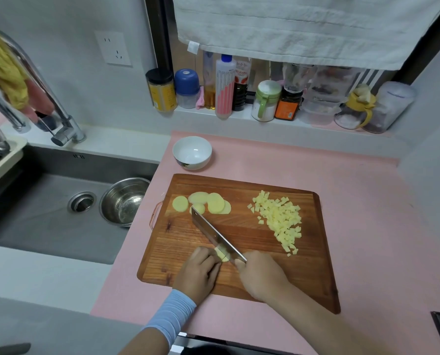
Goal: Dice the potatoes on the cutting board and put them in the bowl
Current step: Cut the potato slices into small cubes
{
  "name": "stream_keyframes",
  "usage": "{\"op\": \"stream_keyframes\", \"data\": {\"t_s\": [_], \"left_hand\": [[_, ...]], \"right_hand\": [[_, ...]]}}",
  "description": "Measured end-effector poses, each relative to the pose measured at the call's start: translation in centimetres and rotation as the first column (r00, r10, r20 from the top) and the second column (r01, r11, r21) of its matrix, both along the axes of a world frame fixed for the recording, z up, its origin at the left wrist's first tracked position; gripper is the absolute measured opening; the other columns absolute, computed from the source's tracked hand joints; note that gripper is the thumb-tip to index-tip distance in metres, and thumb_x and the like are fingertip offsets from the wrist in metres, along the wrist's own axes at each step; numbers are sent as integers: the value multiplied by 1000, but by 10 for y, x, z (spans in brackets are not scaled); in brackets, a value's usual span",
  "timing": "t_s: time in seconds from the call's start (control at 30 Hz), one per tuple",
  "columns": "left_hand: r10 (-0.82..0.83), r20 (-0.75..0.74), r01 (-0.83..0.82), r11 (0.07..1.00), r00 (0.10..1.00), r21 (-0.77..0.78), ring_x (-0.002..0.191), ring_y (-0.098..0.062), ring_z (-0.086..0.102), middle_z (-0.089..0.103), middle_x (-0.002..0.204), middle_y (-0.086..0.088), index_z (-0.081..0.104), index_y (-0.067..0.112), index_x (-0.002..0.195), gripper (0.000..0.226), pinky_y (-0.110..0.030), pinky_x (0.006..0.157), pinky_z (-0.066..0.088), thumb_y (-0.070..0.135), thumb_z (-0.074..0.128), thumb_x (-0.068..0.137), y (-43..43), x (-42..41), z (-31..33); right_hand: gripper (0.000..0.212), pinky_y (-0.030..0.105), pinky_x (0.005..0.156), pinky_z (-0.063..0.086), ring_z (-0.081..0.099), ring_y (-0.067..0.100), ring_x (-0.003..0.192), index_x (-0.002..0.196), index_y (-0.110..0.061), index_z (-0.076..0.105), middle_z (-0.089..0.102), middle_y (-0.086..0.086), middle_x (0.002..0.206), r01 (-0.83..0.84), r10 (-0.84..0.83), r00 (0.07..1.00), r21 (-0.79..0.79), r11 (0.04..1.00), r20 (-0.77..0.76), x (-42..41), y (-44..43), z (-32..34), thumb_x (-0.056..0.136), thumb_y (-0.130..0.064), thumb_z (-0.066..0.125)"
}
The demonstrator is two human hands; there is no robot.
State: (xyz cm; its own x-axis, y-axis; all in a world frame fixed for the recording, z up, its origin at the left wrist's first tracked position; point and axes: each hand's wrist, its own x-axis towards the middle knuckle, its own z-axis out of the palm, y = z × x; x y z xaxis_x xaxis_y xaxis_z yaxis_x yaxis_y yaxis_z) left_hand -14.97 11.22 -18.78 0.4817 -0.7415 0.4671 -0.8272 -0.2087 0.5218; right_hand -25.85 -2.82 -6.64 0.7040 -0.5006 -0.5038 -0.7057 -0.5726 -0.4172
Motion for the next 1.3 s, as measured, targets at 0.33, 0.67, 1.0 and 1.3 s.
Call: {"op": "stream_keyframes", "data": {"t_s": [0.33,0.67,1.0,1.3], "left_hand": [[8,-19,-8,1000,1000,-4,87,-16,58,61,95,3,68,11,88,5,-28,78,51,12,67,92,1,-1,2],[5,-59,-7,1000,998,-24,92,-13,59,60,96,5,70,11,88,5,-23,83,51,7,73,87,0,-1,4],[-9,-80,7,1000,997,-19,93,-14,59,62,96,3,70,11,89,7,-19,91,46,5,73,86,1,1,3],[134,-132,-136,991,982,-7,95,-11,58,62,97,7,69,13,91,10,-22,91,45,21,64,91,16,3,2]], "right_hand": [[29,31,66,44,58,18,75,79,-30,53,60,-9,78,-92,99,994,-117,989,54,-10,3,19,104,-42,43],[30,34,70,52,65,19,77,84,-28,58,67,-6,81,-72,74,997,-65,995,24,-36,8,19,104,-43,41],[40,29,65,42,55,19,70,65,-25,45,54,-9,69,-3,3,1000,38,999,2,-11,10,3,103,-38,46],[39,30,60,39,57,16,68,66,-26,48,58,-9,72,6,-6,1000,4,1000,17,-12,4,1,103,-39,47]]}}
